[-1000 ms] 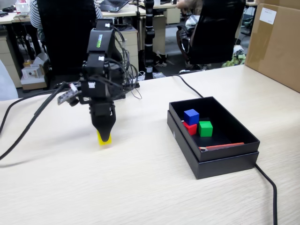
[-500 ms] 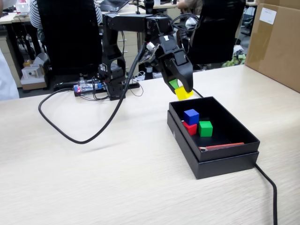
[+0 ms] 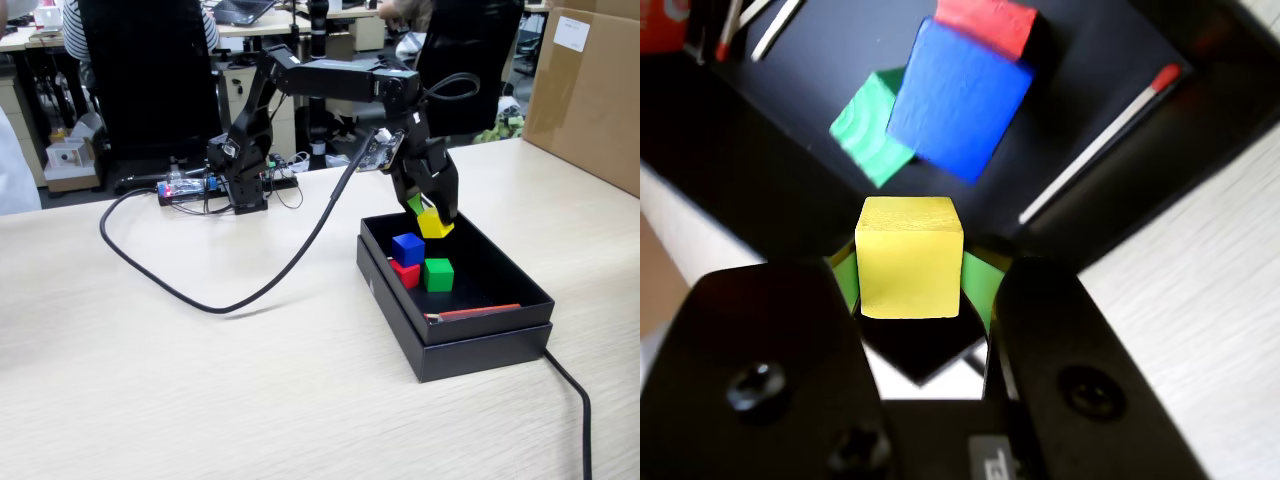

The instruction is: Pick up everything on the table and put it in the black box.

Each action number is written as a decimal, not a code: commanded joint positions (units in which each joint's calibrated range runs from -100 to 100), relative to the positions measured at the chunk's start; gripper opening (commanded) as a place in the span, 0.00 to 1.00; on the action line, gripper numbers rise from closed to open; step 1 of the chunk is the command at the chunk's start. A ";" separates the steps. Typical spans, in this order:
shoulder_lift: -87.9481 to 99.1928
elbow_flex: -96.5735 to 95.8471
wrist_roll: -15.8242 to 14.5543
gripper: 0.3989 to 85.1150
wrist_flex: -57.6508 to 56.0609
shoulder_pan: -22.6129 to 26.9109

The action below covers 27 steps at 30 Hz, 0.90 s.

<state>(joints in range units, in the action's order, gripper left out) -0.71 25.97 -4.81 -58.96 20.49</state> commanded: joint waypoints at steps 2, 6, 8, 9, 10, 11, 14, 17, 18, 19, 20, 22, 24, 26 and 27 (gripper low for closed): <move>-1.07 2.86 -0.34 0.12 -1.21 -0.78; -2.56 0.87 -0.29 0.16 -1.82 -1.37; -3.02 -0.04 -0.29 0.24 -1.99 -1.61; -3.02 -0.49 -0.29 0.30 -2.42 -1.71; -3.13 -0.77 -0.29 0.36 -2.68 -1.76; -3.02 -0.95 -0.29 0.42 -2.77 -1.81; -1.30 -1.31 -0.34 0.49 -2.68 -1.95; 2.38 -0.86 -0.44 0.49 -2.68 -2.15; 4.10 -0.77 -0.44 0.49 -2.68 -2.25; 6.51 -0.77 -0.44 0.49 -2.68 -2.34; 8.23 -0.77 -0.39 0.49 -2.68 -2.44; 12.93 -1.13 -0.29 0.49 -2.68 -2.83; 21.08 -1.49 -0.24 0.49 -2.68 -4.10; 29.69 -3.21 -0.05 0.54 -2.68 -6.35; 32.55 -4.57 0.10 0.54 -2.68 -7.08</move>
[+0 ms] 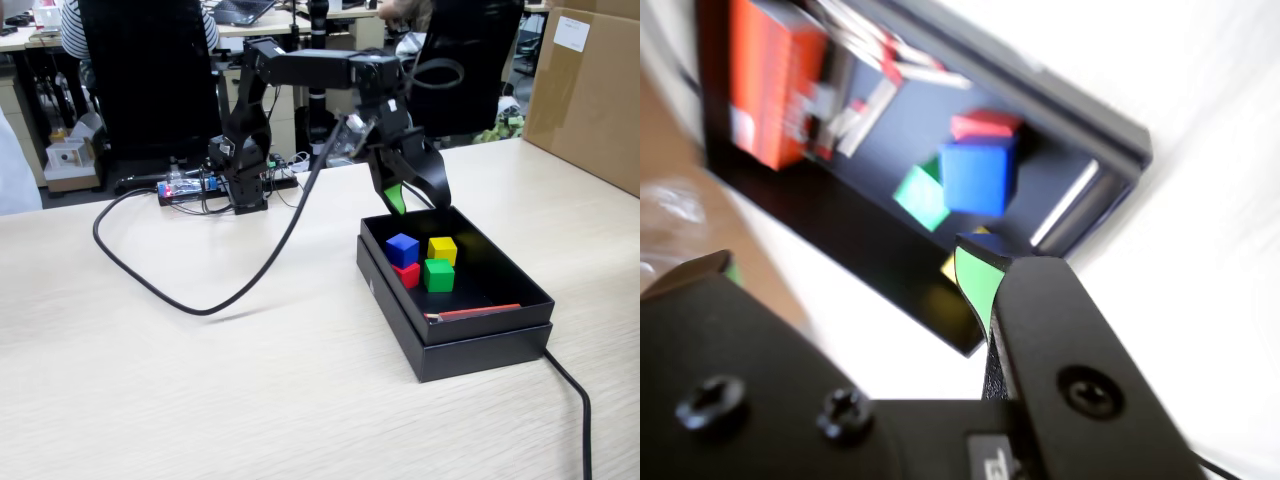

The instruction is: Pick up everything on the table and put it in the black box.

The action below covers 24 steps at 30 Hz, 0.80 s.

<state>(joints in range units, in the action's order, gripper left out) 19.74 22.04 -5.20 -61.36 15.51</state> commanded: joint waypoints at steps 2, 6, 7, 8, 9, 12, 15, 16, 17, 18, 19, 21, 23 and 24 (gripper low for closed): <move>17.84 -3.91 1.22 0.55 -0.28 -3.91; 31.95 -16.79 3.91 0.58 0.50 -10.55; 33.56 -18.96 4.20 0.59 0.76 -11.23; 35.28 -21.59 4.59 0.59 1.62 -12.11; 37.11 -24.58 4.93 0.59 3.00 -12.84; 44.57 -36.37 5.47 0.59 7.50 -14.60; 50.20 -45.16 5.42 0.59 11.47 -15.19; 56.05 -54.59 5.42 0.59 17.69 -15.68; 58.23 -57.95 5.47 0.59 20.11 -15.82; 60.06 -61.03 5.52 0.59 22.44 -15.82; 61.90 -63.93 5.52 0.59 24.43 -15.82; 65.57 -69.01 5.52 0.59 27.80 -15.82; 68.78 -73.54 5.52 0.59 30.13 -15.73; 70.16 -75.72 5.52 0.59 31.17 -15.68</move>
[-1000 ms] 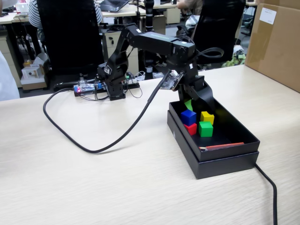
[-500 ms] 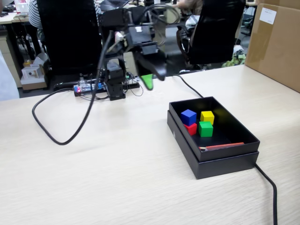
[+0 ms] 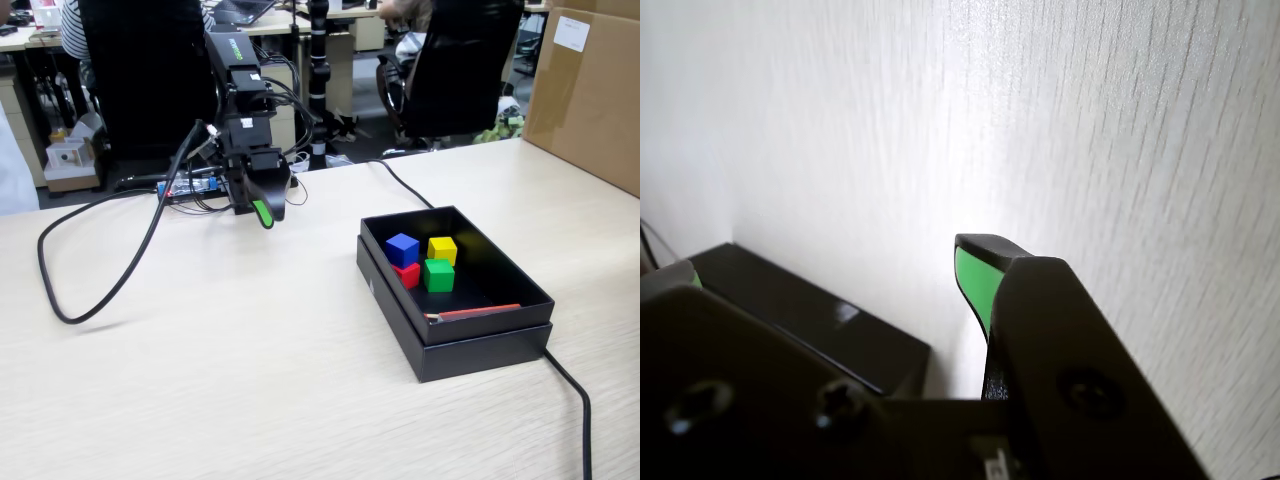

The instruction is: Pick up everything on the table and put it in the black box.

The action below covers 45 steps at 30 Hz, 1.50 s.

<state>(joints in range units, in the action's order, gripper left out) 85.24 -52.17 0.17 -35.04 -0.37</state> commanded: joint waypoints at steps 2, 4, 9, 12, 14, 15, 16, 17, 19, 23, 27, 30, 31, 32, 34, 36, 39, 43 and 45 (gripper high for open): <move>7.18 -6.67 0.15 0.59 8.90 0.20; 9.48 -12.29 0.29 0.59 14.00 0.20; 14.30 -26.25 2.00 0.59 26.87 -0.24; 14.30 -31.78 2.88 0.59 34.91 -0.44; 14.30 -36.14 3.71 0.59 40.61 -0.49; 14.30 -37.86 3.71 0.59 42.34 -0.49; 14.30 -39.04 3.76 0.59 42.86 -0.44; 14.30 -40.04 3.76 0.59 42.86 -0.39; 14.18 -43.21 3.81 0.59 45.62 -0.20; 13.04 -45.11 3.81 0.59 44.76 0.00; 12.35 -45.29 4.00 0.58 41.56 -0.24; 12.69 -45.29 3.86 0.57 39.49 -0.29; 12.69 -45.29 3.86 0.58 39.40 -0.29; 12.81 -45.29 3.86 0.58 39.31 -0.29; 12.81 -45.29 3.86 0.58 39.31 -0.29; 12.81 -45.29 3.86 0.57 39.31 -0.29; 12.81 -45.29 3.86 0.58 39.31 -0.29; 12.81 -45.29 3.86 0.58 39.23 -0.29; 12.81 -45.29 3.86 0.58 39.23 -0.29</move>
